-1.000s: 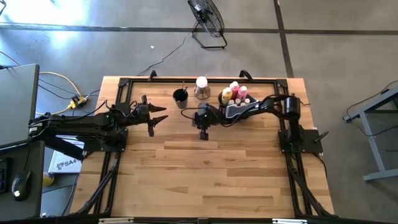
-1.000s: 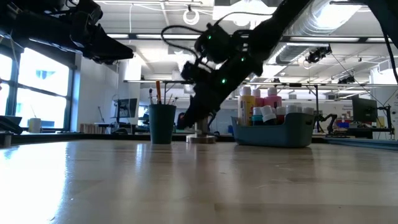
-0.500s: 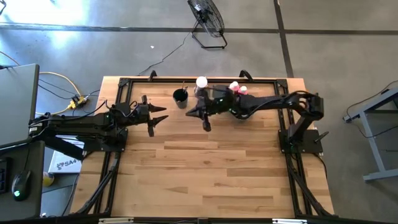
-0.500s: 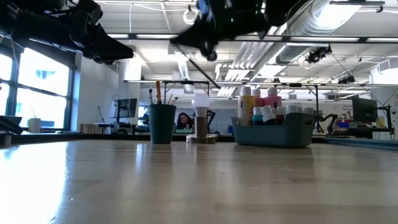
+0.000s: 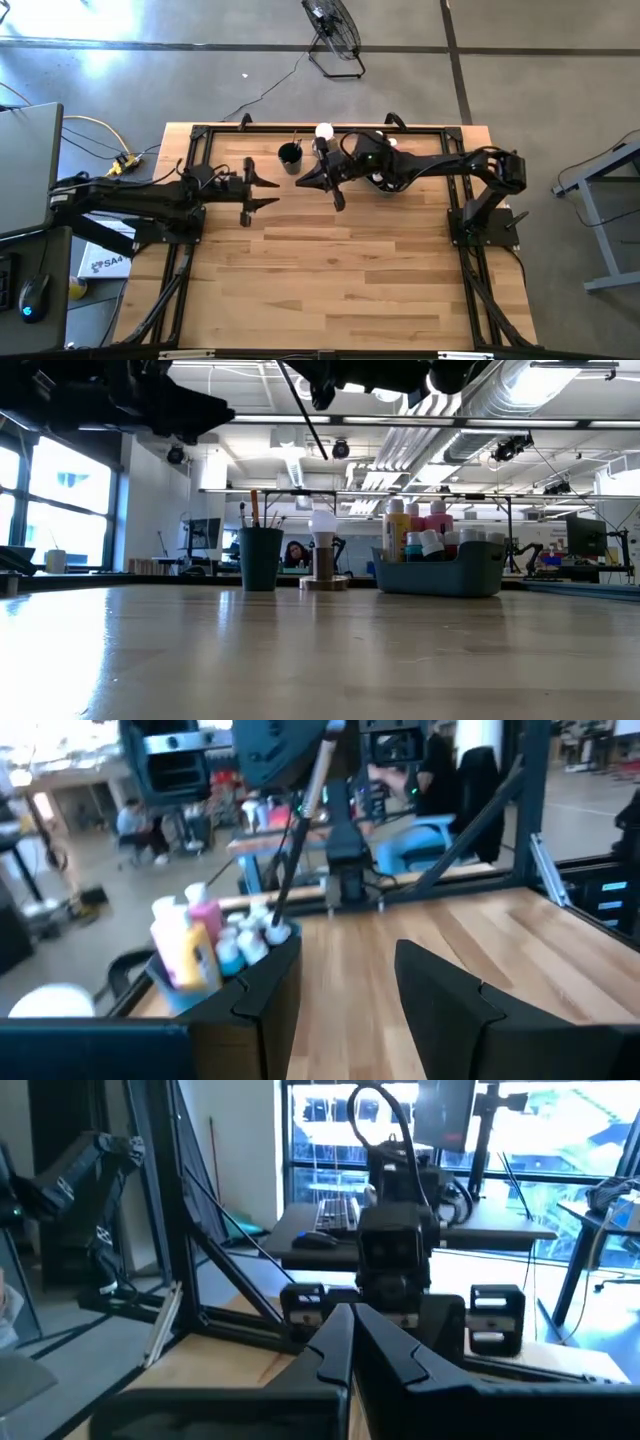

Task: Pick & Place Paint Supplies
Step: Put the silver paintbrush into the blue cup

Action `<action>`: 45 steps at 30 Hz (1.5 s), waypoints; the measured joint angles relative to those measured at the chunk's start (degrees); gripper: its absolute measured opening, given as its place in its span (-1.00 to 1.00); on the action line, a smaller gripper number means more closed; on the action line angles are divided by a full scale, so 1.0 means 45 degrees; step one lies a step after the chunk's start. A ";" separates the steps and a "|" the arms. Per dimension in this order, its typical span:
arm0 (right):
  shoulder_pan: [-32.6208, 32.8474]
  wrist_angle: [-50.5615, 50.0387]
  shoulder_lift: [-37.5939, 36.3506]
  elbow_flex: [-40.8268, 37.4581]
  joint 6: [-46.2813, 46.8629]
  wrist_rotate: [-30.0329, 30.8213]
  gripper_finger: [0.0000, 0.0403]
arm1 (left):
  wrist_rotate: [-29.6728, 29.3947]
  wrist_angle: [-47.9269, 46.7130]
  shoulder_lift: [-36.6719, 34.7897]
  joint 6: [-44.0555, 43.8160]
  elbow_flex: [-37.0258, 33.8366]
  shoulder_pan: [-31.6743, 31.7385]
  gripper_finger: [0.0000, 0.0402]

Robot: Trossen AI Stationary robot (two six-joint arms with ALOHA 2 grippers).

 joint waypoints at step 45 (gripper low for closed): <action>0.0129 0.0276 0.0005 0.0009 0.0539 -0.0535 -0.98 | 0.1447 0.5452 0.6900 0.1923 0.3322 0.0000 -0.21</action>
